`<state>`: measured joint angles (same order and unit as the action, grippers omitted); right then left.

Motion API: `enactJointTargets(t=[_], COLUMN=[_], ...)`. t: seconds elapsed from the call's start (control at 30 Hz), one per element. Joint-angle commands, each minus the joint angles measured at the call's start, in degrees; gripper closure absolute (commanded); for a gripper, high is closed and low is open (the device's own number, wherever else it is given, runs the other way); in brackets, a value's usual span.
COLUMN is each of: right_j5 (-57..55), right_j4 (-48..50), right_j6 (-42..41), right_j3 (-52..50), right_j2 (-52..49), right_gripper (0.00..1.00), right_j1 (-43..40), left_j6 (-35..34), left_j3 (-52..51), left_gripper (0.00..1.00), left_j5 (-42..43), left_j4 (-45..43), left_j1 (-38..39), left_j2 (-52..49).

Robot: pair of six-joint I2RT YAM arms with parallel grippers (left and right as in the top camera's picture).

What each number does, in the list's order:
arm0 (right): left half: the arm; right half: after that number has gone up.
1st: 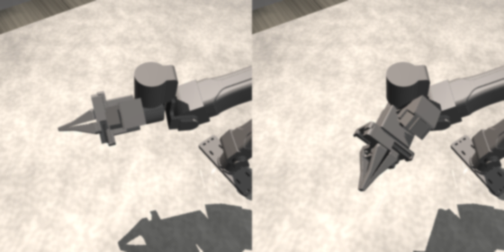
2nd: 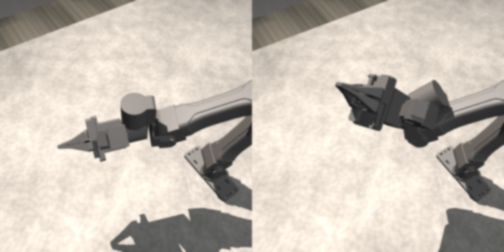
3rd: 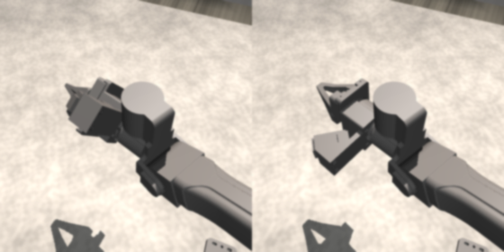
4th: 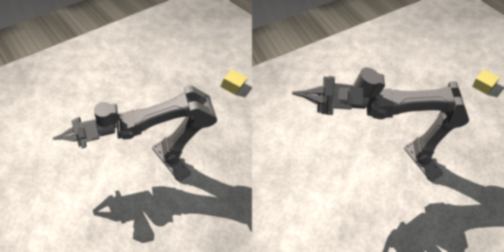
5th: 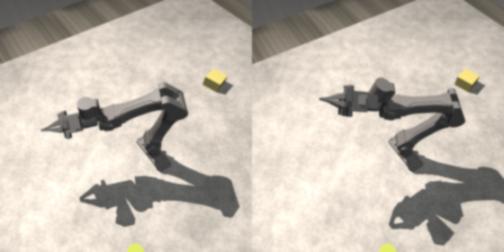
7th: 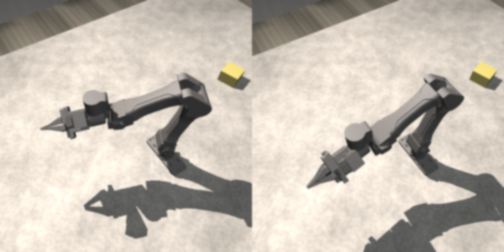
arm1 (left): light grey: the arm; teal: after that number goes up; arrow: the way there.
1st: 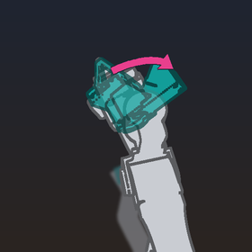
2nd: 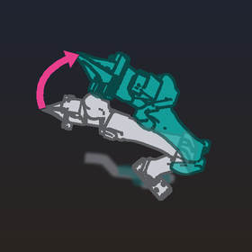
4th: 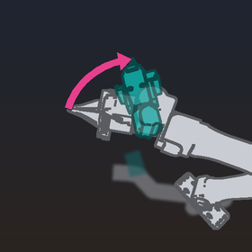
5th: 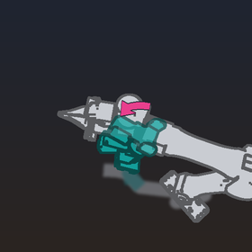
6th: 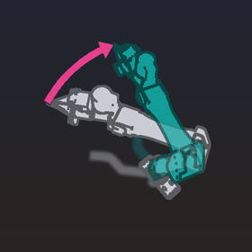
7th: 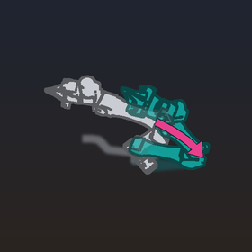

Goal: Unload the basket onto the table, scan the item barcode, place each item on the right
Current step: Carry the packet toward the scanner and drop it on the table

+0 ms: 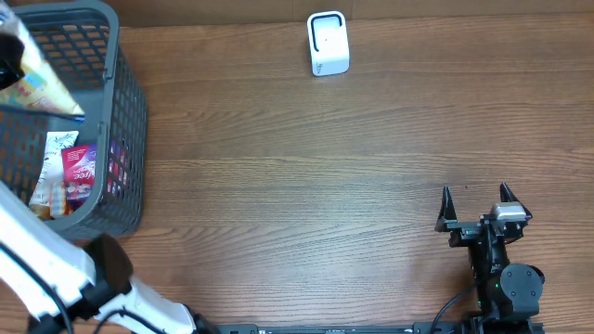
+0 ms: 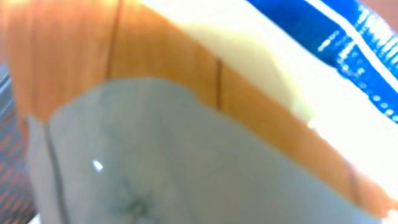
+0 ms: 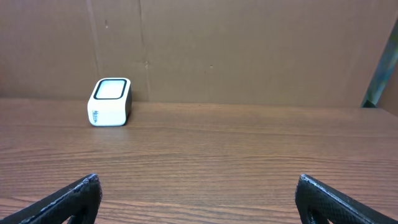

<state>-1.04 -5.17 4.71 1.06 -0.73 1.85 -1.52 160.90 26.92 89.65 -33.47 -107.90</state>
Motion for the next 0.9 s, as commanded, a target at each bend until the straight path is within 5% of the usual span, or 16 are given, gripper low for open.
enactJointTargets(t=[0.0, 0.17, 0.4, 0.87], right_j5=[-0.33, -0.33, -0.33, -0.35], right_j4=[0.35, 0.35, 0.35, 0.35], right_j6=[-0.15, -0.15, -0.15, -0.15], right_j3=[-0.59, -0.59, -0.59, -0.59], right_j2=[0.57, 0.57, 0.57, 0.57], right_gripper=[0.0, 0.0, 0.0, 0.0], right_j1=[-0.31, -0.31, -0.31, -0.31], left_j6=[-0.26, 3.48, 2.58, -4.24], left_j3=[1.38, 0.92, -8.07, -29.66], left_gripper=[0.96, 0.96, 0.96, 0.96], left_j5=[9.99, 9.46, -4.09, -13.81], left_j4=[1.07, 7.1, 7.15, 0.07], left_j1=[6.73, 20.65, 40.92, 60.57], left_j2=[4.42, 3.72, -0.04, -19.02])
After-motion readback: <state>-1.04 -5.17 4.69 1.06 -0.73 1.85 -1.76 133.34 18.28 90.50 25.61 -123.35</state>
